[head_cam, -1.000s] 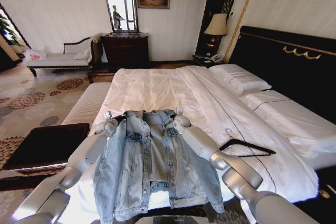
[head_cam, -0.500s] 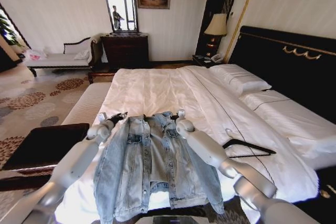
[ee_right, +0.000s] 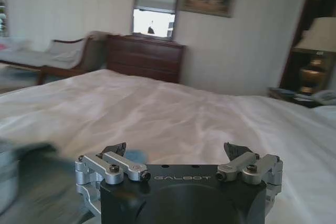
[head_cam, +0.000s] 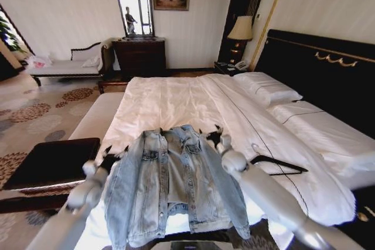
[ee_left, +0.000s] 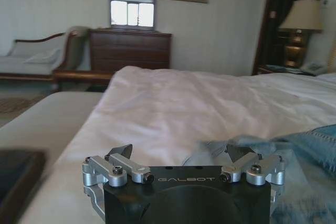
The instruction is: Pick up the clothes from the bed and hang them on the clothes hanger.
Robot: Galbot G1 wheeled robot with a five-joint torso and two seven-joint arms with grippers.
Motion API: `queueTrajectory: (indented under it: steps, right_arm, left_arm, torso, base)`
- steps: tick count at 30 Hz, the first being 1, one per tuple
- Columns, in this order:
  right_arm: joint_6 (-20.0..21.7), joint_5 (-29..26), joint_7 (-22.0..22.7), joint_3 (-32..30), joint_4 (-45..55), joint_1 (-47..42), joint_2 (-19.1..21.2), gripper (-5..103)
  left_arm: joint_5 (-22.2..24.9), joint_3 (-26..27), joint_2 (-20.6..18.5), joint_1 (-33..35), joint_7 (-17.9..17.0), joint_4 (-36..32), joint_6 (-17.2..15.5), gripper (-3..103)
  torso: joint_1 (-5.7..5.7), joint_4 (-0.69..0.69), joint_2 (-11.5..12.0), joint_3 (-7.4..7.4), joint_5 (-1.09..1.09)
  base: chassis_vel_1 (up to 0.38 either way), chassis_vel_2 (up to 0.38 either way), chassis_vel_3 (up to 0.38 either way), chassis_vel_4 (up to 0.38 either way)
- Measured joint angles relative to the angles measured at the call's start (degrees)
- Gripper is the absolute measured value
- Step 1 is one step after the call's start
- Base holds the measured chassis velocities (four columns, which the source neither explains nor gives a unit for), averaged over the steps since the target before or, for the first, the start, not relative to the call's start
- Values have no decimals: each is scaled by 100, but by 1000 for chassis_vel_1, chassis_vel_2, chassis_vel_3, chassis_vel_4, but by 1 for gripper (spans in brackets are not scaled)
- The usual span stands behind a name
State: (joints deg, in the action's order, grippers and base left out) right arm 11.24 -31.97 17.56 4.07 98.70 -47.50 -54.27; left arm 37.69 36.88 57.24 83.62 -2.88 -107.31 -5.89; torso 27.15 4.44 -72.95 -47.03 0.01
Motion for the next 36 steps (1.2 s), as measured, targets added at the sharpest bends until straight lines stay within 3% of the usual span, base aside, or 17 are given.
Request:
queueTrajectory:
  steps: [4,13,19,22,27,32,36]
  right_arm:
    - [-133,304,-298,-2,147,-424,-77,100]
    - [-223,414,-443,450,-270,-459,-472,100]
    - [-223,284,-398,737,-650,-232,-869,100]
    - [-221,108,-309,995,-1057,101,-1423,100]
    - [-283,256,-197,1145,-1808,586,-2023,100]
    - [-155,548,111,950,-2355,769,-2300,100]
    - [-67,619,241,806,-2486,756,-2303,100]
  left_arm:
    - [-245,702,464,725,166,-304,470,100]
    - [-463,1149,995,1613,516,-299,1248,100]
    - [-467,1246,1268,1878,553,-272,1418,100]
    - [-541,1227,1512,2058,584,-265,1523,100]
    - [-564,1217,1611,2225,615,-239,1624,100]
    - [-596,1236,1622,2288,624,-256,1657,100]
    - [-651,1222,1671,2295,628,-331,1657,100]
  torso:
    - [-1,9,-1,0,1]
    - [3,7,0,-1,-1]
    - [3,9,1,-1,-2]
    - [3,7,1,-2,-1]
    - [3,5,1,-2,-2]
    - [3,7,1,-2,-2]
    - [3,9,1,-2,-1]
  base:
    - [0,0,0,0]
    - [0,0,0,0]
    - [0,0,0,0]
    - [0,0,0,0]
    - [0,0,0,0]
    - [0,0,0,0]
    - [0,0,0,0]
